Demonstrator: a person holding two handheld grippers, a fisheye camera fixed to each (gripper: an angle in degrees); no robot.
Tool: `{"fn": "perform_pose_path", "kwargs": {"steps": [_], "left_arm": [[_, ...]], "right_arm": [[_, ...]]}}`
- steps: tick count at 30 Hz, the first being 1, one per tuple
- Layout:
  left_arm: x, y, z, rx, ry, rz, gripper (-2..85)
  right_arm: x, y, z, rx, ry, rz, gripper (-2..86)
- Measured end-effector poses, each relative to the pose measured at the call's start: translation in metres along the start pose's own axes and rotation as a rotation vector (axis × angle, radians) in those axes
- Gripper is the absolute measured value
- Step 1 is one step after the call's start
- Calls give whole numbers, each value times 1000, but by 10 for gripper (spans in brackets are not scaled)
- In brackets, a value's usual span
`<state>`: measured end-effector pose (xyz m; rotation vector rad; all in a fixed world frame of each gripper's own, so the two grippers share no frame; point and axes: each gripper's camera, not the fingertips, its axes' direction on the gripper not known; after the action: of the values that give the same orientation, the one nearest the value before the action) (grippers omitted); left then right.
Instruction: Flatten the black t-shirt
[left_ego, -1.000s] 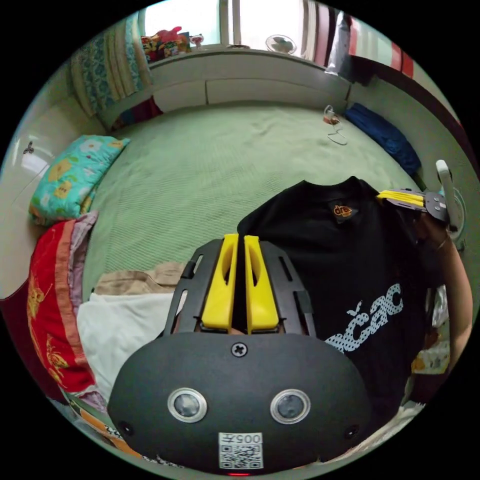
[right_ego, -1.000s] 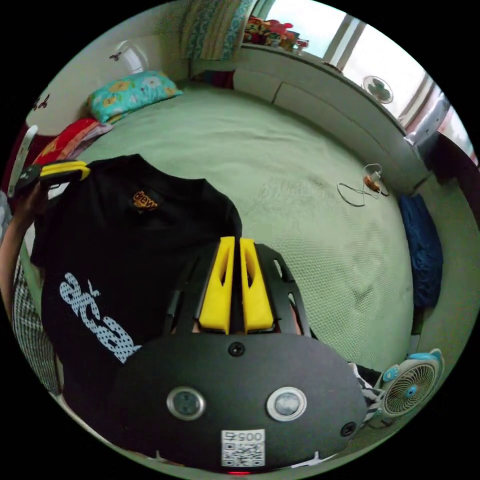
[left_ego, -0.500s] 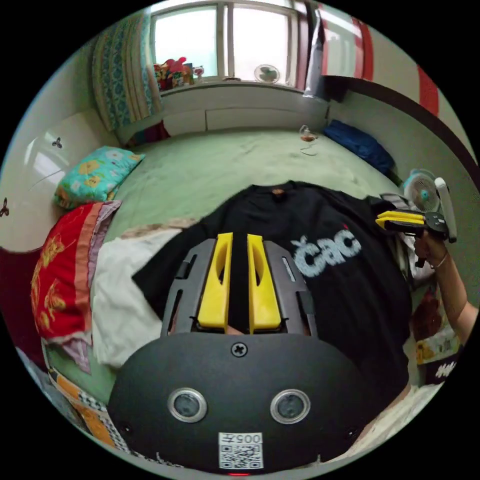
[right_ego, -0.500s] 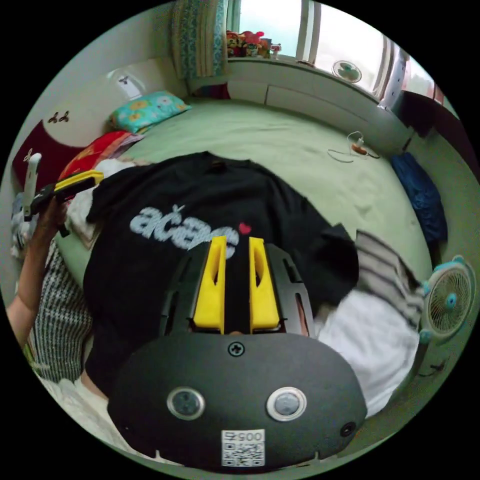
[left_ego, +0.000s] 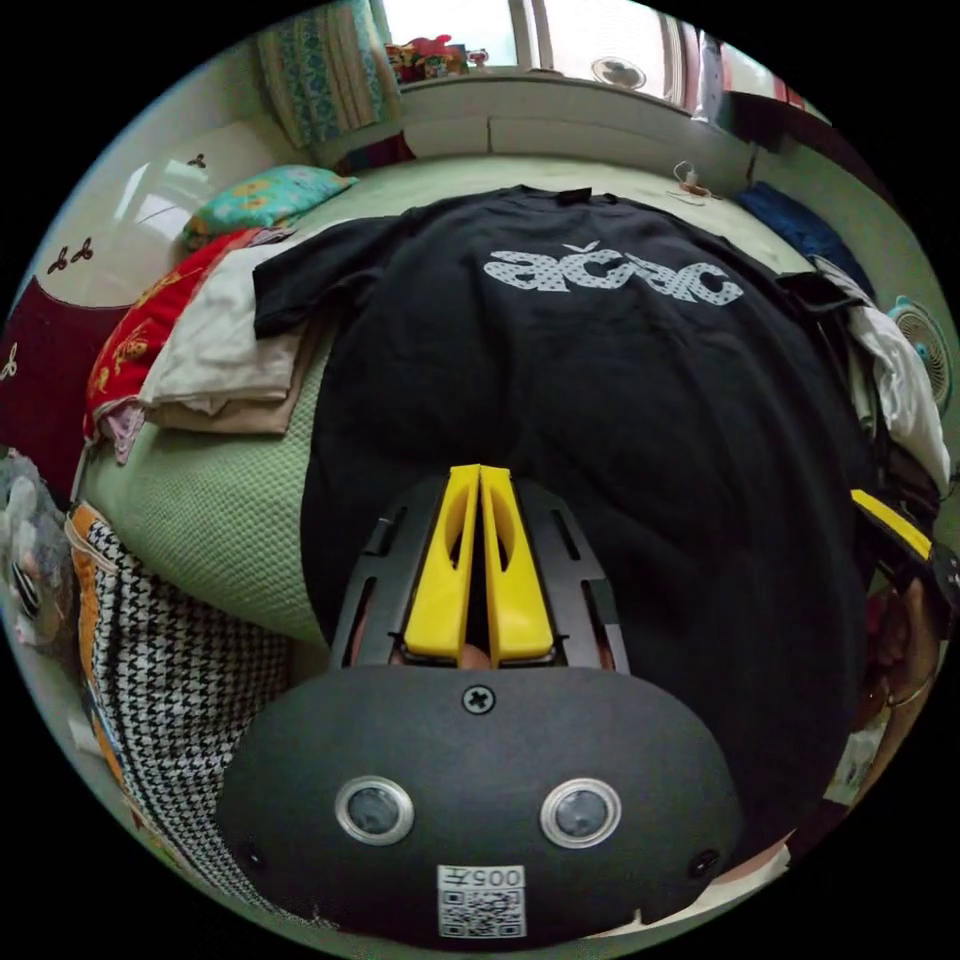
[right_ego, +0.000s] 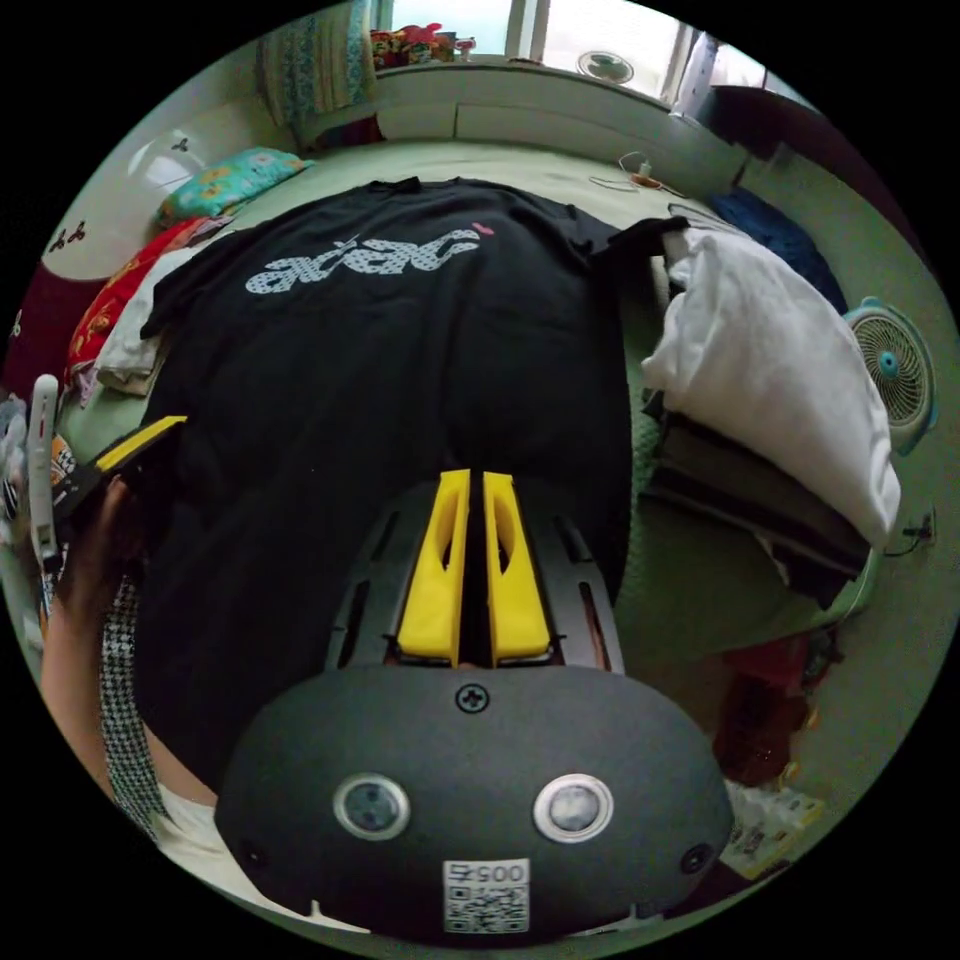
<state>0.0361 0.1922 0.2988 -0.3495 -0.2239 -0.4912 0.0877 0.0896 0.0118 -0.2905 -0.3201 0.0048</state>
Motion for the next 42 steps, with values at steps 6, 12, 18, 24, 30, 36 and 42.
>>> {"fn": "perform_pose_path", "kwargs": {"steps": [6, 12, 18, 24, 30, 36, 42], "left_arm": [[11, 14, -39, -169, 29, -3, -6], [30, 98, -153, 12, 294, -94, -7], [36, 149, -242, 148, 231, -72, -7], [39, 184, -267, 101, 200, -136, -7], [62, 216, -260, 5, 212, -115, -7], [81, 237, -281, 15, 212, -88, -7], [97, 255, -291, -8, 185, -80, -7]], "right_arm": [[12, -1, -17, -116, -45, 69, -7], [-4, 39, -110, 12, -221, 220, -10], [-46, 78, -165, 26, -204, 127, -10], [-43, 92, -202, 58, -187, 149, -10], [-47, 112, -188, -17, -176, 146, -10], [-54, 121, -206, 8, -175, 101, -10], [-50, 131, -210, -2, -173, 130, -10]]}}
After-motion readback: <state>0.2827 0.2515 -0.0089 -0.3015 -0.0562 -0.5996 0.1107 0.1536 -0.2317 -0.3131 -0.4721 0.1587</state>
